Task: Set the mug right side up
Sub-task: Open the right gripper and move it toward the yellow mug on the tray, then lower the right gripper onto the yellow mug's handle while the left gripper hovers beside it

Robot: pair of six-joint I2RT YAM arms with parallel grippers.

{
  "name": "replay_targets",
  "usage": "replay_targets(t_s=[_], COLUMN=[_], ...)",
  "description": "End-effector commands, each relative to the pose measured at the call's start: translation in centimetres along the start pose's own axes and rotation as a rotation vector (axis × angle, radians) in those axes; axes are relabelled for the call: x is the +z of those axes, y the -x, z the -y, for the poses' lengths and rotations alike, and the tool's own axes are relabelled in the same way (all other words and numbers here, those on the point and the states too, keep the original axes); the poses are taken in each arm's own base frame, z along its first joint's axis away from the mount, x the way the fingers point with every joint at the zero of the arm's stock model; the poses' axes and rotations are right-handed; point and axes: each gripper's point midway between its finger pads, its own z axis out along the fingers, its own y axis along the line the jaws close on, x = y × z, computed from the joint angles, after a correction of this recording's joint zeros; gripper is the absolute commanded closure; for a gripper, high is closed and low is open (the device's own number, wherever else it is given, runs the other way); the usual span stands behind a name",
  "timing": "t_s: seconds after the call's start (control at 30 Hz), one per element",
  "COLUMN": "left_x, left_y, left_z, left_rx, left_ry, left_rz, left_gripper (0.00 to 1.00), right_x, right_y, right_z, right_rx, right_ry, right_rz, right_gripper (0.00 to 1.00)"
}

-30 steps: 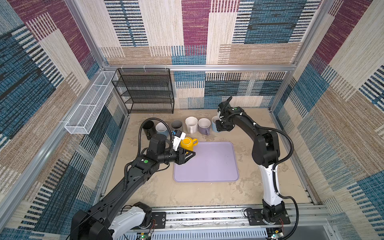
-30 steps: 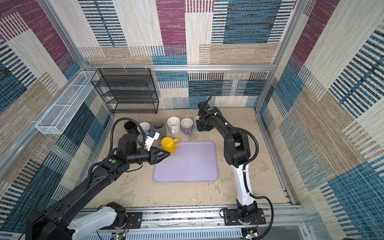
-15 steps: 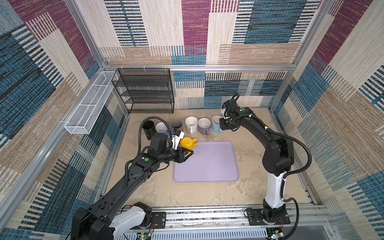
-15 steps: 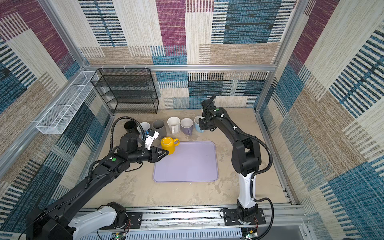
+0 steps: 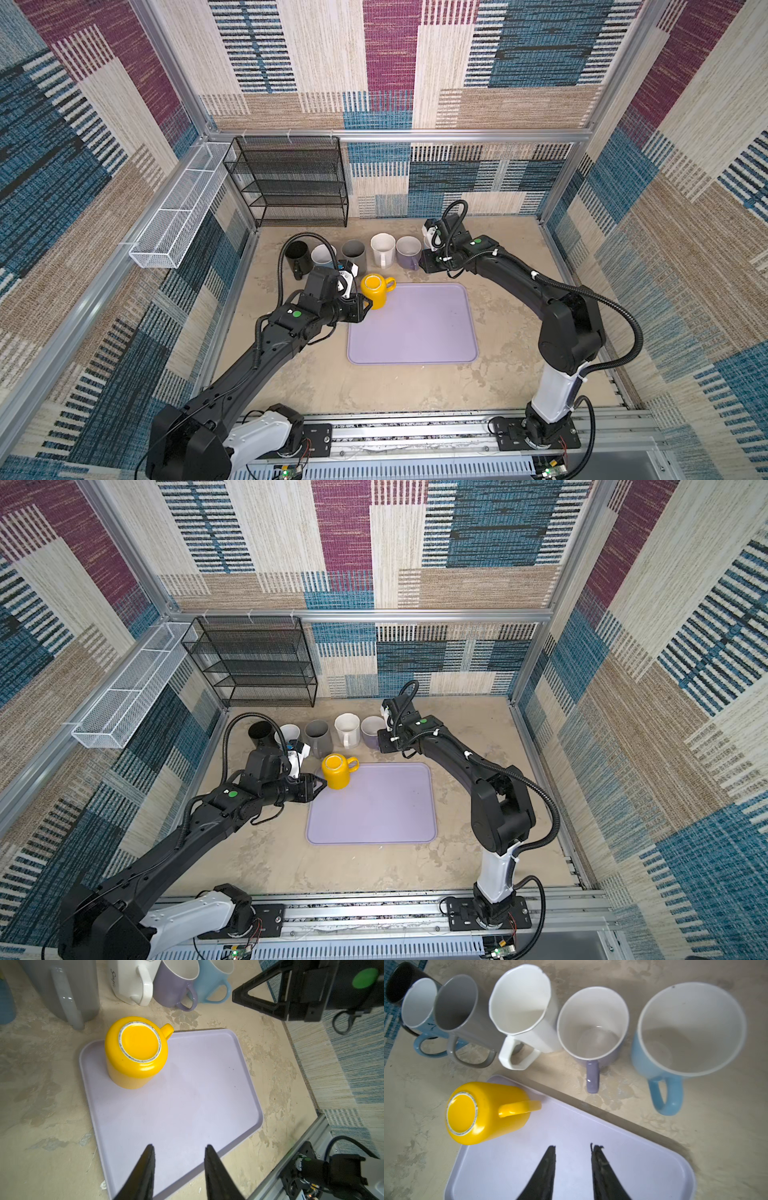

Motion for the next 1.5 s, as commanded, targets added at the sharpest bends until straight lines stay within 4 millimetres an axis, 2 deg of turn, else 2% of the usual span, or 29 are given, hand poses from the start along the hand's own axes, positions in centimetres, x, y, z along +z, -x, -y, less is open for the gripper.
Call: replay_targets(t_s=[0.0, 0.2, 0.27, 0.67, 1.07, 1.47], left_x=[0.0, 0.0, -0.1, -0.7, -0.8, -1.0], left_y=[0.1, -0.1, 0.0, -0.4, -0.5, -0.6], left_z=[-0.4, -0.4, -0.4, -0.7, -0.7, -0.5], left_rx=[-0.008, -0.007, -0.005, 0.012, 0.019, 0.017], left_ry=[0.023, 0.022, 0.025, 0.039, 0.039, 0.029], left_rz=[-0.005, -0.009, -0.003, -0.001, -0.001, 0.002], left_gripper=[0.64, 0.66, 0.66, 0.68, 0.70, 0.71], right_x=[1.4, 4.0, 4.3, 7.6, 8.6, 7.8], right_y=[1.0, -0.2, 0.4, 0.7, -0.4, -2.1], right_z=[-2.1, -4.2, -4.9, -5.5, -6.0, -6.2], right_rx=[-0.001, -0.024, -0.031, -0.046, -0.076, -0.087], right_ry=[0.060, 0.075, 0.086, 0.090, 0.084, 0.062], right_rz=[0.046, 0.001, 0.013, -0.017, -0.055, -0.073], right_gripper=[0.67, 0.68, 0.68, 0.68, 0.70, 0.70])
